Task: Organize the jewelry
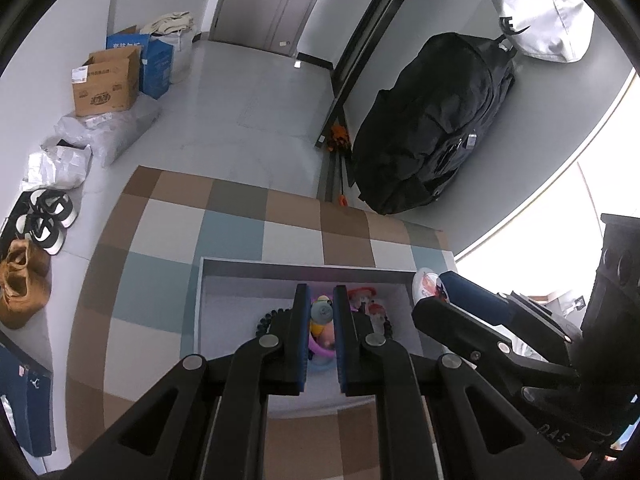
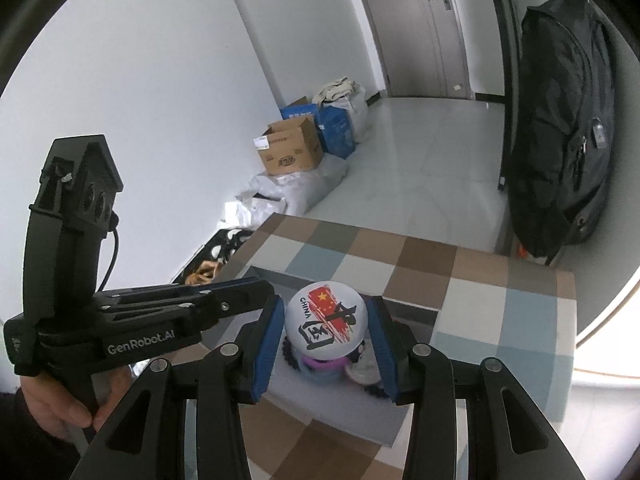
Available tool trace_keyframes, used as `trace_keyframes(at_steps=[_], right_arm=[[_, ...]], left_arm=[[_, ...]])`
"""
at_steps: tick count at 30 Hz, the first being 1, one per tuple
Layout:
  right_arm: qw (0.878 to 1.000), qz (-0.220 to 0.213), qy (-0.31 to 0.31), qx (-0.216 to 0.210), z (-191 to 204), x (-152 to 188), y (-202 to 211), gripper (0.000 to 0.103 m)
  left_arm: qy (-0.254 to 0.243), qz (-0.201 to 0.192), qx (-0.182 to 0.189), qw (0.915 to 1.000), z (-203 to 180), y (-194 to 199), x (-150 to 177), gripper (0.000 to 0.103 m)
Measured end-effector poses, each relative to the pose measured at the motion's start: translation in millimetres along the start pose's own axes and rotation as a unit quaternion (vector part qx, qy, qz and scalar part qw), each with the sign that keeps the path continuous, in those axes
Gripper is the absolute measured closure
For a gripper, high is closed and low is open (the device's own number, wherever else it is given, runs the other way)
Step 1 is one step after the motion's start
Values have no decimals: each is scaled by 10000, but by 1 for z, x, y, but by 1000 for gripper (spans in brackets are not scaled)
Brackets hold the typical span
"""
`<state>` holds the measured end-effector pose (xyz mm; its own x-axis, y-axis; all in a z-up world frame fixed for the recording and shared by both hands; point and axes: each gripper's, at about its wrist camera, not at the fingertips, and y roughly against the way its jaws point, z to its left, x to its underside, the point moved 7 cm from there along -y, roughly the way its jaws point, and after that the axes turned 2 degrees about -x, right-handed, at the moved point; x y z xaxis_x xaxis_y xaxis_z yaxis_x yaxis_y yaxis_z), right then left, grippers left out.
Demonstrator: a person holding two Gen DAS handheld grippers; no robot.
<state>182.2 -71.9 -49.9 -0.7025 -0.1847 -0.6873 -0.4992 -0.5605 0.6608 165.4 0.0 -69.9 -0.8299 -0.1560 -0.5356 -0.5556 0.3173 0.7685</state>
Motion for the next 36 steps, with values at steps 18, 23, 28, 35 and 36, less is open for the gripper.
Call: trace_keyframes(at_steps=[18, 23, 28, 35, 36], right_arm=[[9990, 150, -416, -32, -28, 8, -16, 61], [9987, 201, -469, -10, -32, 9, -18, 61], [9986, 165, -502, -12, -32, 8, -16, 60], [9985, 59, -545, 6, -35, 7, -11, 56], [9984, 21, -565, 13, -36, 6, -10, 54]], left_arm=[[-74, 326, 216, 9992, -3, -29, 0, 96], [-62, 278, 364, 9989, -6, -27, -2, 96], [-124, 270, 431, 9986, -10, -26, -2, 96], [-111, 195, 394, 9990, -11, -23, -2, 64], [-74, 169, 374, 9991, -10, -23, -3, 61]])
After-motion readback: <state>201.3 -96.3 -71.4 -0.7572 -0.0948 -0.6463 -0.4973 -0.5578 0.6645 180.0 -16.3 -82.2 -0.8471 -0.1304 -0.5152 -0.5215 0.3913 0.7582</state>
